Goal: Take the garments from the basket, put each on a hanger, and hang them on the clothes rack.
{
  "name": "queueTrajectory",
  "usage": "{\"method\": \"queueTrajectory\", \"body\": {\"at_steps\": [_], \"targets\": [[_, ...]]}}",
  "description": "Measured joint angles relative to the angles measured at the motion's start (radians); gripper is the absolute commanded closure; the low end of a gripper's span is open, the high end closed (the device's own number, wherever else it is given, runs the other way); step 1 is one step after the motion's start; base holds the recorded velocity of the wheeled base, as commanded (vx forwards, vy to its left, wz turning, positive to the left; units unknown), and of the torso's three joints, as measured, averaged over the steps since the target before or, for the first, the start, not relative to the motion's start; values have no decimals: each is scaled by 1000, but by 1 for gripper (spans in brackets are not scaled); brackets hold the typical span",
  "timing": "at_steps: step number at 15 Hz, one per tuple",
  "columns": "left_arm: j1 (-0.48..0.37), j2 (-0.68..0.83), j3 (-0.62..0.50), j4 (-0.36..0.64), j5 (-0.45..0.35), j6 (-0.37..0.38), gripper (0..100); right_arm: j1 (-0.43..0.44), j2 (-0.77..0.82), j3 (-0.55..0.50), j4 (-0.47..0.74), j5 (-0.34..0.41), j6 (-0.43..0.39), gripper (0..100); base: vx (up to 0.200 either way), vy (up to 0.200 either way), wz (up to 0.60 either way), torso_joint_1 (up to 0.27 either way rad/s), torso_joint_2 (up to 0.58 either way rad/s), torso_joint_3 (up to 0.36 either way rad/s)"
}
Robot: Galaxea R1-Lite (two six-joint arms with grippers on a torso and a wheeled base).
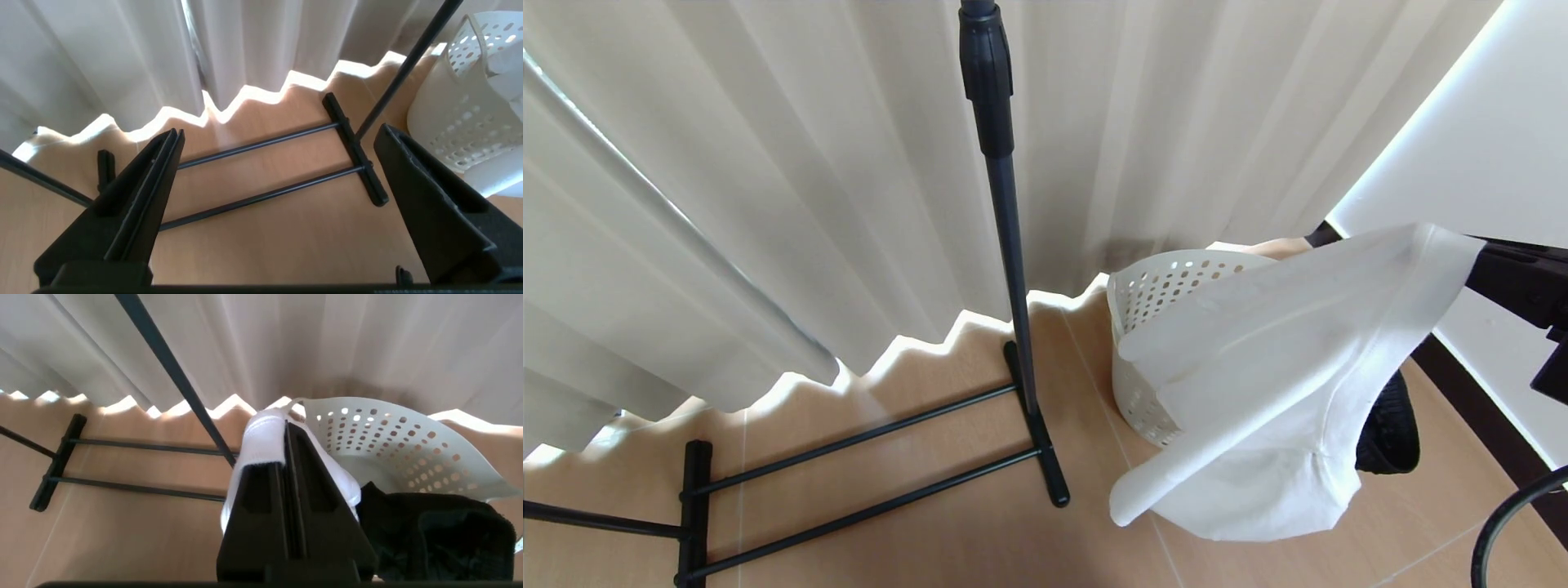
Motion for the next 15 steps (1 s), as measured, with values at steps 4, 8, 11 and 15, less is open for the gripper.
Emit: {"method": "queueTrajectory", "body": {"at_steps": [4, 8, 11, 15], "targets": [[-1, 0, 0, 4, -10, 5, 0, -4, -5, 7, 1, 0, 4, 100, 0, 0, 0, 0, 0, 0], [-2, 0, 0, 5, -10, 5, 0, -16, -4, 5, 0, 1, 6, 100, 0, 0, 0, 1, 2, 102], [-2, 0, 0, 5, -14, 5, 0, -19, 1, 6, 1, 0, 8, 100, 0, 0, 0, 1, 1, 194], [-2, 0, 0, 5, -15, 5, 0, -19, 10, 8, 0, -1, 11, 100, 0, 0, 0, 2, 5, 200]]}}
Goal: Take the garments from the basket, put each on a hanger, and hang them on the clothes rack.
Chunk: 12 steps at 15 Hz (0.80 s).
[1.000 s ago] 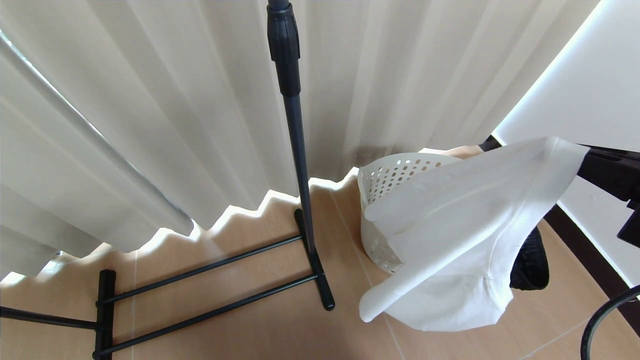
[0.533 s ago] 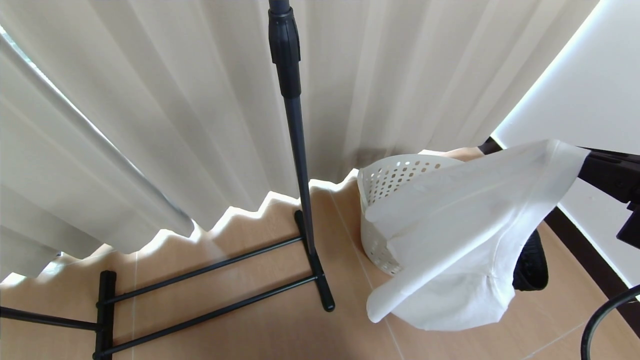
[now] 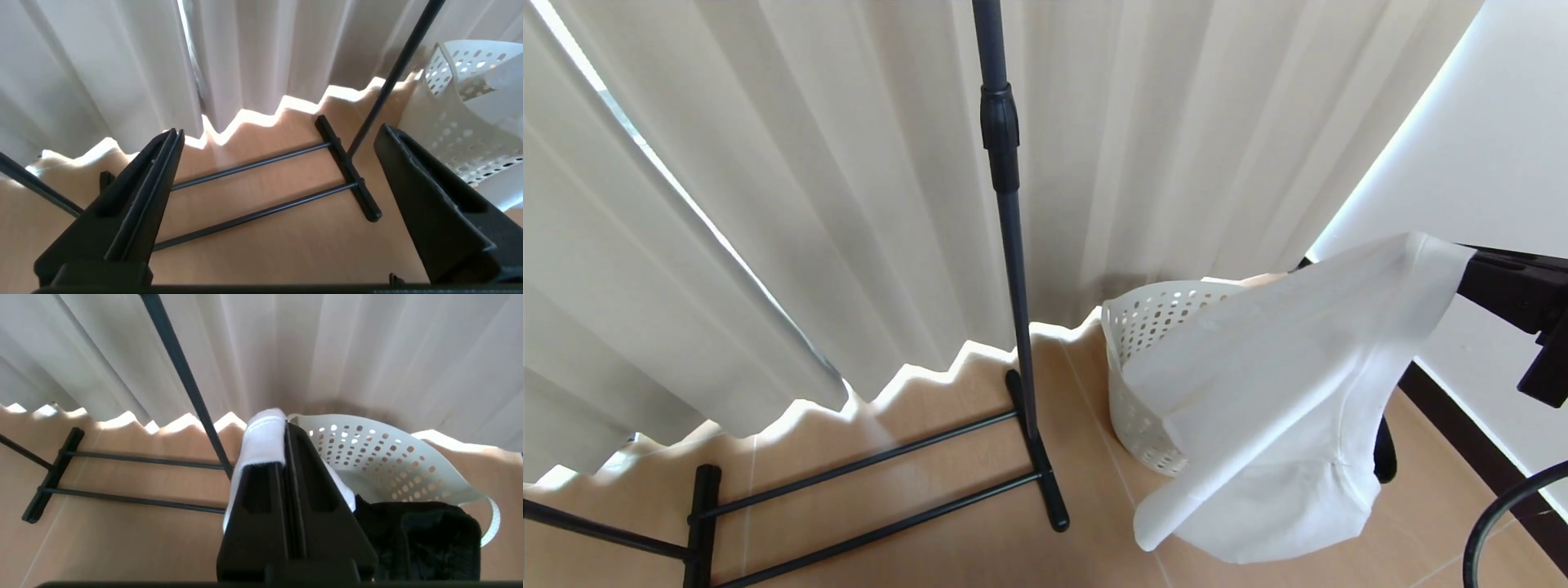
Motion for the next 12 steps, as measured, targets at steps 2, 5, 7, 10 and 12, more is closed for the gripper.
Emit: {"method": "queueTrajectory", "body": {"at_steps": [2, 5, 7, 10, 12], "targets": [[0, 0, 0, 0, 0, 0, 0, 0, 2, 0, 0, 0, 6, 100, 0, 0, 0, 0, 2, 203], [0, 0, 0, 0, 0, 0, 0, 0, 4, 0, -1, -1, 10, 100, 0, 0, 0, 2, 4, 206], [0, 0, 0, 0, 0, 0, 0, 0, 7, -2, -1, 0, 11, 100, 0, 0, 0, 0, 5, 205], [0, 0, 0, 1, 0, -1, 0, -5, 10, 1, 0, 3, 13, 100, 0, 0, 0, 10, -98, 108], [0, 0, 0, 1, 0, 0, 0, -20, 12, 1, -1, 8, 13, 100, 0, 0, 0, 29, -342, -100]]}}
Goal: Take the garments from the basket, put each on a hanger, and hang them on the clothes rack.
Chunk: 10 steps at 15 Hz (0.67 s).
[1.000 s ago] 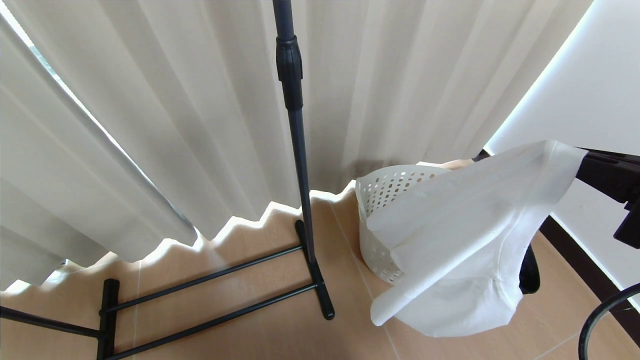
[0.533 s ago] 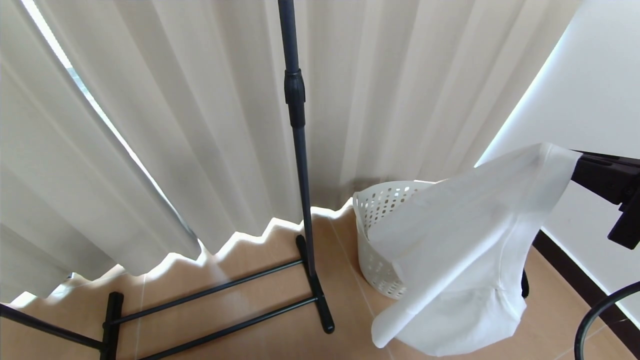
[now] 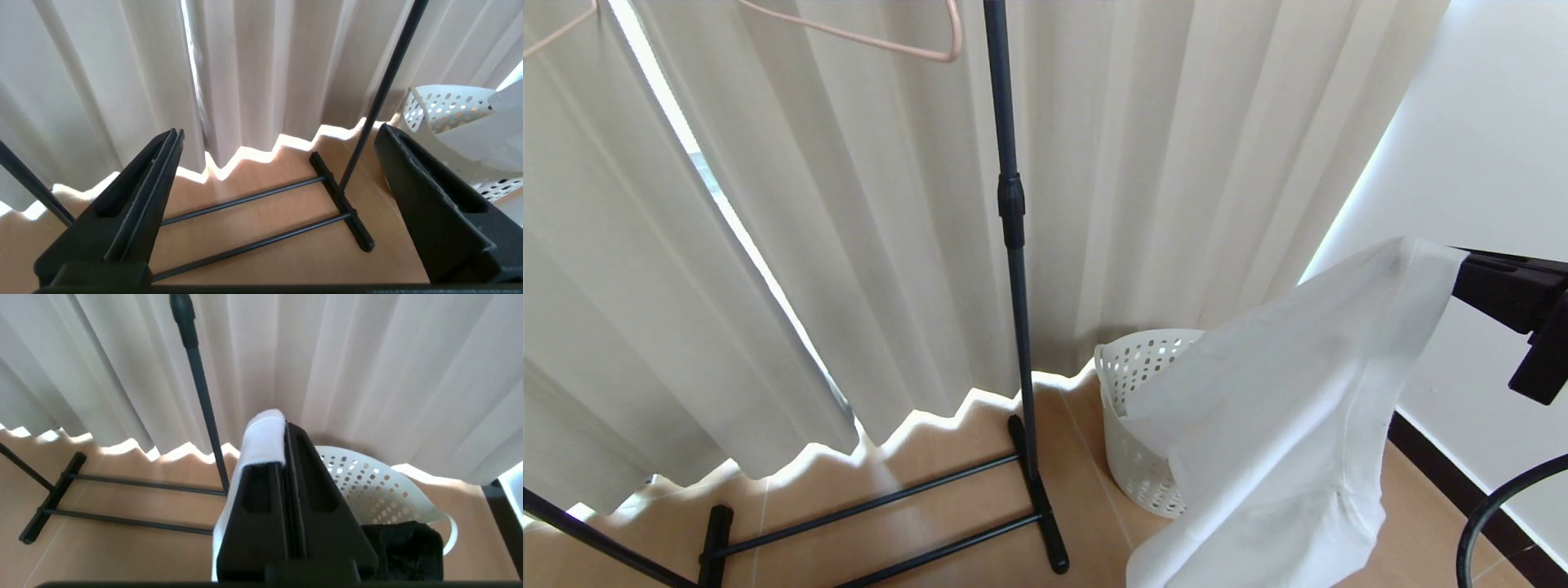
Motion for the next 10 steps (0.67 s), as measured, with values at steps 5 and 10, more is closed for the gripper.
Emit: {"method": "queueTrajectory", "body": {"at_steps": [5, 10], "targets": [[0, 0, 0, -1, 0, 0, 0, -6, 0, 1, 0, 1, 0, 100, 0, 0, 0, 99, -446, -147], [0, 0, 0, -1, 0, 0, 0, -6, -1, 2, 1, 1, 0, 100, 0, 0, 0, 144, -475, -142]]}}
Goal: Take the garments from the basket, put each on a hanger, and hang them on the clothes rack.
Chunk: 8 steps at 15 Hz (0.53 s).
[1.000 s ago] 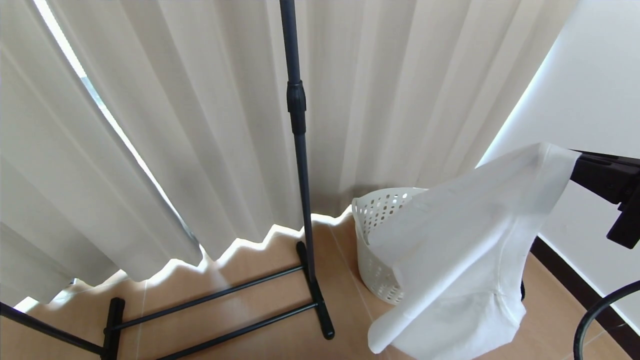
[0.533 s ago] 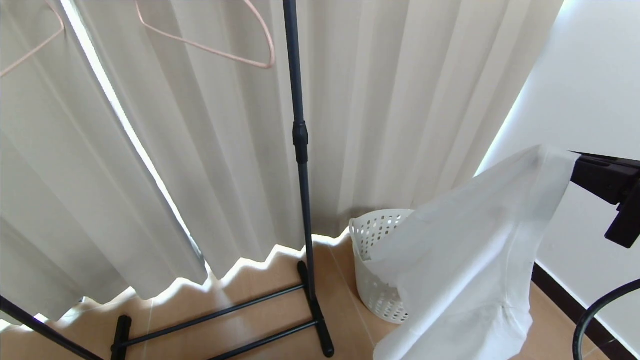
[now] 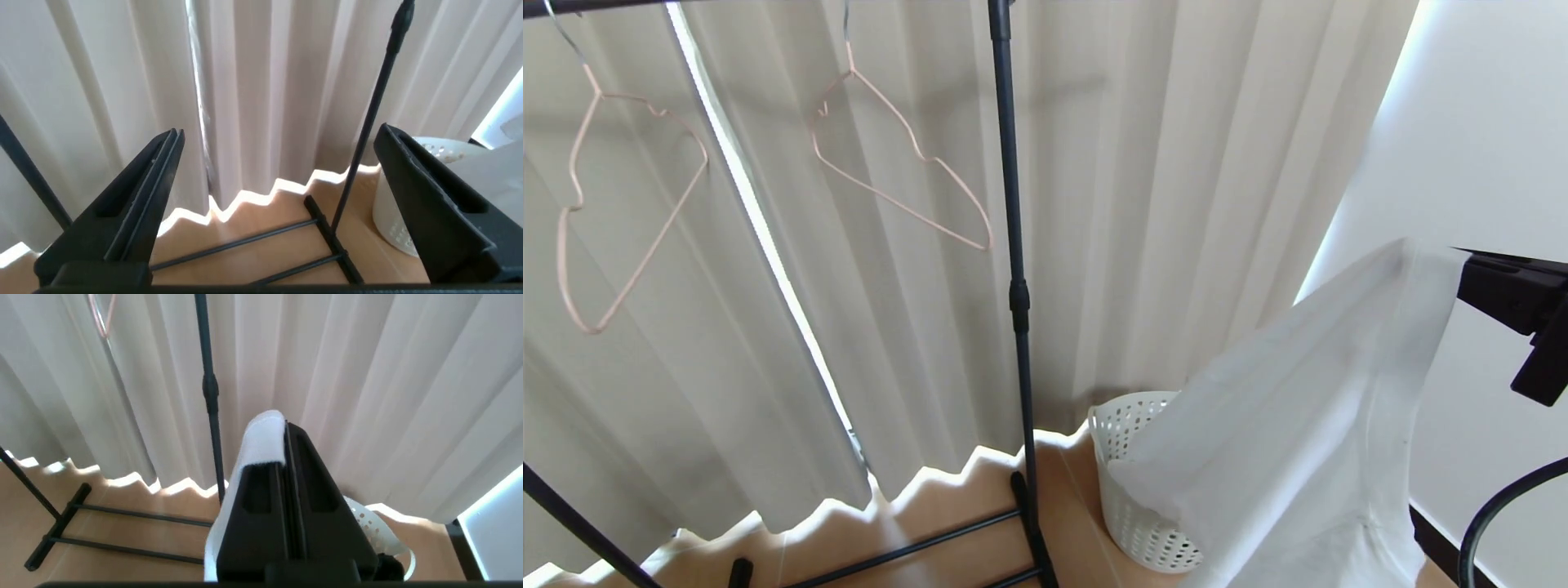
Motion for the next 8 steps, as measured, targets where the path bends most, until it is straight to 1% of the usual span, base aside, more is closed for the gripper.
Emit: {"method": "queueTrajectory", "body": {"at_steps": [4, 8], "targets": [[1, 0, 0, -1, 2, 0, 0, 0, -1, 4, 0, 0, -1, 100, 0, 0, 0, 173, -499, -279], [1, 0, 0, -1, 1, 1, 0, 0, -1, 7, -1, 0, -2, 100, 0, 0, 0, 204, -514, -316]]}}
